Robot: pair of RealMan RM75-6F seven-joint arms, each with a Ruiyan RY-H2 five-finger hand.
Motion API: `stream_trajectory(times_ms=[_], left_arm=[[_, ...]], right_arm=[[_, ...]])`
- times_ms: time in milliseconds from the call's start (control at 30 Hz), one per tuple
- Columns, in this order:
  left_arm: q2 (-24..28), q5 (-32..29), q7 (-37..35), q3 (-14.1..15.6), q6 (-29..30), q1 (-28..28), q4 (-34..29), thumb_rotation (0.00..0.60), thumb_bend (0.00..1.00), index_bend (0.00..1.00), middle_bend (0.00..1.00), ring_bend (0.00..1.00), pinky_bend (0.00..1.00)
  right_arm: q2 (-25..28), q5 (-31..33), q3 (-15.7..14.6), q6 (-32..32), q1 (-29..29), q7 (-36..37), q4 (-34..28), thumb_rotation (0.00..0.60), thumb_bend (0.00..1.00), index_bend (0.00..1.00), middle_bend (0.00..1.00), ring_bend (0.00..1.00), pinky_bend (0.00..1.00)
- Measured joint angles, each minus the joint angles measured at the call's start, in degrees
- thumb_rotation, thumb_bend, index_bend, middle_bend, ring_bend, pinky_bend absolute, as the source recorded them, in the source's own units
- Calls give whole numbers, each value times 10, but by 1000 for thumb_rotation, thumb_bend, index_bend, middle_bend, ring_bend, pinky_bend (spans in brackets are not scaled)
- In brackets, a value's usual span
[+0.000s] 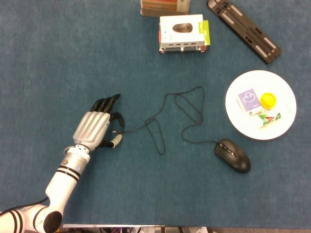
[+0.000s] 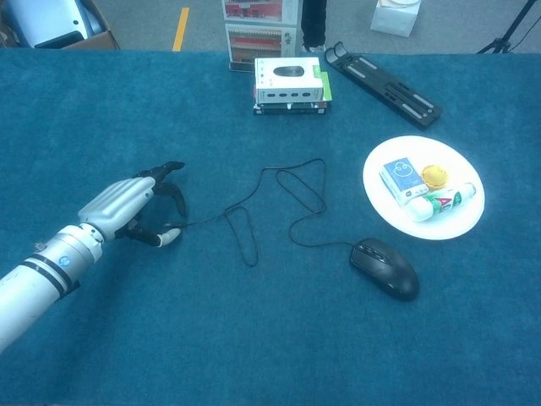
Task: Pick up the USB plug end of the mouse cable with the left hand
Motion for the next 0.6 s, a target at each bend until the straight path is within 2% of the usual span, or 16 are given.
stream_trajectory(times_ms=[467, 600], left_arm=[[0, -3, -6, 0, -7, 1, 4, 598, 316, 483, 0, 0, 0], [0, -3, -7, 0, -8, 1, 4, 599, 347, 497, 0, 0, 0]], right_arm=[[-2, 4, 0, -1, -1, 0, 2, 600, 36, 366, 180, 165, 302], [-3, 4, 1, -1, -2, 2, 4, 600, 37, 366, 180, 165, 303]])
